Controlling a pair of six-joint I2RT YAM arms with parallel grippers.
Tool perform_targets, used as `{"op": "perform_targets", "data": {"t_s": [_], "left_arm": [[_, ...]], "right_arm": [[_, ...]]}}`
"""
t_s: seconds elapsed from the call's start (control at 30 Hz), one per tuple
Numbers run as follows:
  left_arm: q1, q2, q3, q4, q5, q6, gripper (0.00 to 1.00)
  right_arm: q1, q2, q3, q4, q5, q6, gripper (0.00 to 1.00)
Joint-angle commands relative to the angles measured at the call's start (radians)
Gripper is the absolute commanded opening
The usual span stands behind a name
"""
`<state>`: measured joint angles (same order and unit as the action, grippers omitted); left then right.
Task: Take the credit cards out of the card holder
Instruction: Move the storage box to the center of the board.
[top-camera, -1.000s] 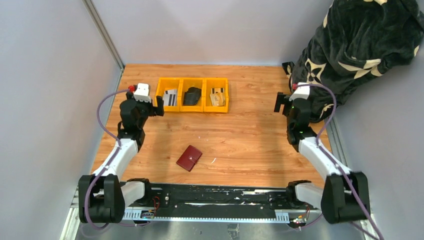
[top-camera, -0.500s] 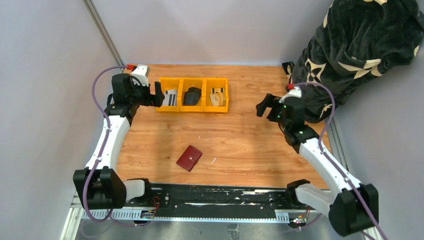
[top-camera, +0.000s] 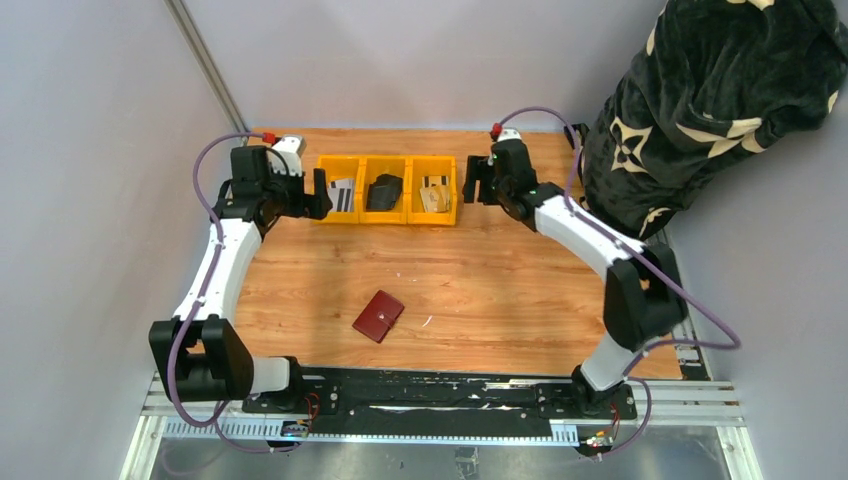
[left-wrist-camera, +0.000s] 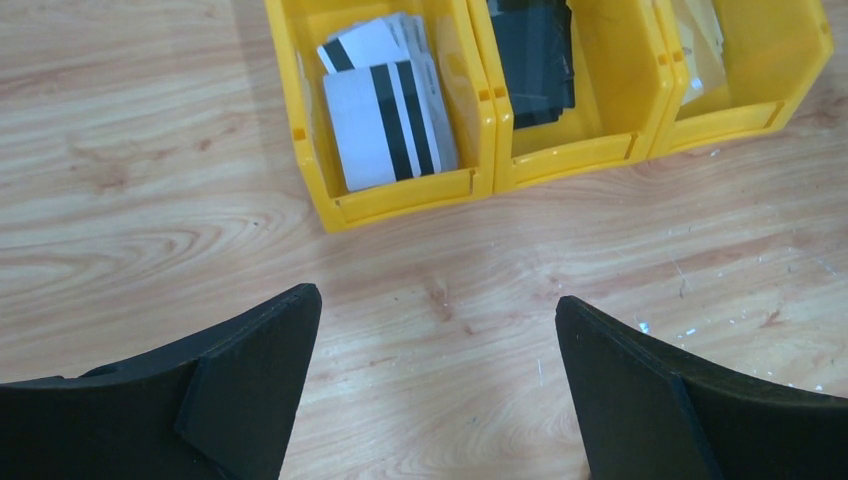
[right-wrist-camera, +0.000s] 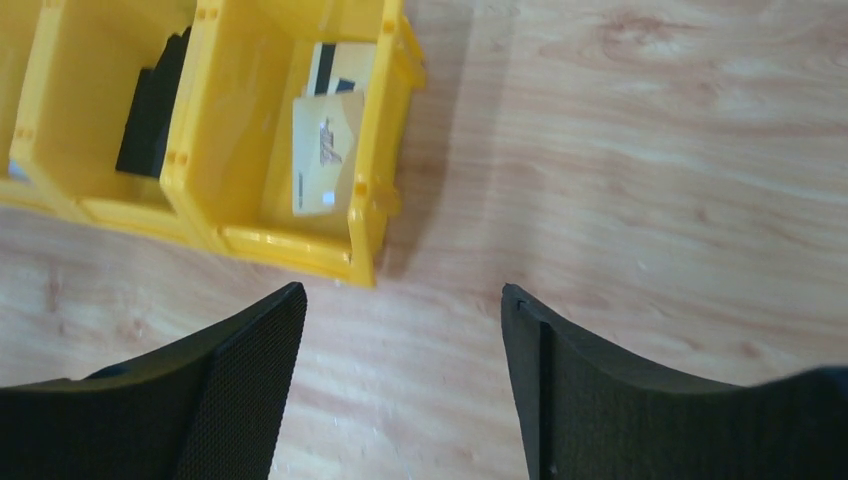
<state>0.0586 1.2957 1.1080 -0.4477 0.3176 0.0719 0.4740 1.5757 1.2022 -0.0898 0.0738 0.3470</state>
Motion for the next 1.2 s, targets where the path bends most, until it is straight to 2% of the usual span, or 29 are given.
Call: {"op": "perform_targets", "data": {"t_s": [0.0,0.1,0.27,0.37,0.47,0.6,0.77,1.17], "left_arm": [[0.004,0.028,0.045,-0.110,0.072,0.042,1.00],[0.004,0.018,0.032,-0.132,0.133,0.068,1.00],[0.004,-0.001,0.019,-0.151,0.122,0.105,1.00],[0.004,-0.005,0.019,-0.179,0.122,0.120,1.00],[0.004,-0.020,0.014,-0.192,0.121,0.125,1.00],[0.003,-0.053,0.020,-0.226,0.144,0.137,1.00],[0.004,-0.077,0.053,-0.295,0.126,0.183,1.00],[-0.033,-0.150,0.090,-0.438,0.096,0.295,1.00]], "right_arm": [[0.015,0.173,0.162,-0.072,-0.021,-0.025,0.73],[0.019,0.289,0.275,-0.101,-0.051,-0.032,0.73],[0.034,0.433,0.419,-0.148,-0.054,-0.051,0.73],[0.041,0.491,0.465,-0.157,-0.036,-0.055,0.69],[0.042,0.523,0.479,-0.156,-0.024,-0.046,0.60],[0.043,0.540,0.473,-0.160,-0.007,-0.035,0.39],[0.049,0.483,0.389,-0.141,0.028,-0.030,0.26],[0.048,0.162,-0.038,-0.031,0.135,-0.056,0.20]]}}
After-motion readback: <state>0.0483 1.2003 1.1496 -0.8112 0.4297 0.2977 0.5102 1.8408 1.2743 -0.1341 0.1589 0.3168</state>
